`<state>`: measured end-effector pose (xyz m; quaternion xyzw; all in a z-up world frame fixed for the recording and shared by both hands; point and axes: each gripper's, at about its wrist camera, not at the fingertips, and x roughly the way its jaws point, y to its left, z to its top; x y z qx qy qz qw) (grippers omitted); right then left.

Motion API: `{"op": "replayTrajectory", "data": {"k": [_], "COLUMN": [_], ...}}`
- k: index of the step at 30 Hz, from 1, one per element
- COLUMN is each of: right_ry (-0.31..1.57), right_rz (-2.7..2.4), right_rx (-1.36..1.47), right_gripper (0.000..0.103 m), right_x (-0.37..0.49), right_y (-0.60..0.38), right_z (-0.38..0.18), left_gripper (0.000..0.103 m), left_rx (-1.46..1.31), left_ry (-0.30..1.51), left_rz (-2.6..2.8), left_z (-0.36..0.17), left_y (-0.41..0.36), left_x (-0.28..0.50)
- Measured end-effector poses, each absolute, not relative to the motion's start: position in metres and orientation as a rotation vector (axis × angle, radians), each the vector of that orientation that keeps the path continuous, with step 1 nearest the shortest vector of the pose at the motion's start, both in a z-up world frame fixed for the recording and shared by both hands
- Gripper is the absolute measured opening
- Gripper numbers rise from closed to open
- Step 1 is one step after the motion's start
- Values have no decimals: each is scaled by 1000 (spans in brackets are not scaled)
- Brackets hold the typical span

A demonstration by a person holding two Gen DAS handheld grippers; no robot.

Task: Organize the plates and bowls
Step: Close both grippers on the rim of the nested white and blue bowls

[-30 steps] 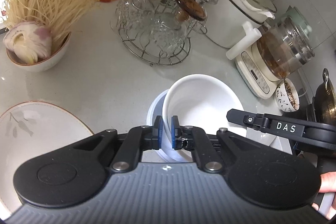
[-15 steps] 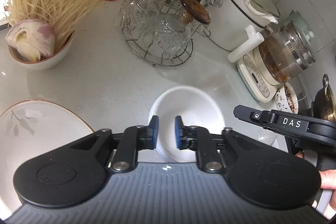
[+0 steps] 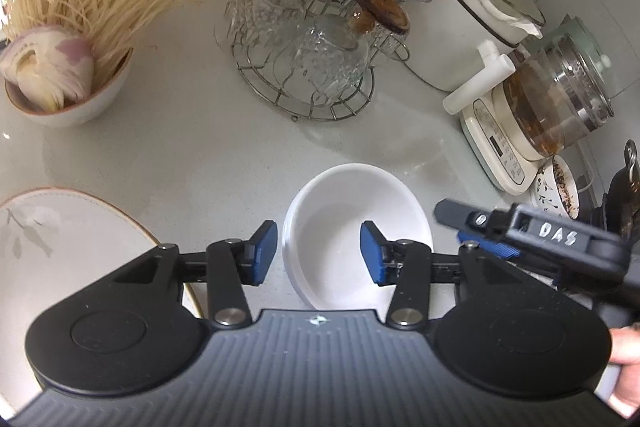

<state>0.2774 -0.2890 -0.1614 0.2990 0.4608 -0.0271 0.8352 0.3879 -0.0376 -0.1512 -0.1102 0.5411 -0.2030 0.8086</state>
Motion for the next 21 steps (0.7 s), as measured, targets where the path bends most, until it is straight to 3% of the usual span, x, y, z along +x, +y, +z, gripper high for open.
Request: {"op": "replayTrajectory", "data": {"k": [4,21], "right_ry": [1006,1093], "right_rz": [-27,35], "right_rx": [655,667], "right_gripper": [59,26], "right_x": [277,287], "right_y": [-287,-277], "right_z": [-171,-197], "left_gripper": [52,51], "left_rx": [-254,-255], "left_ry": [1160,1169], "left_rz": [-425,-401], "left_z": [-154,-160], "left_y": [-38,-41], "left_x": [388,386]}}
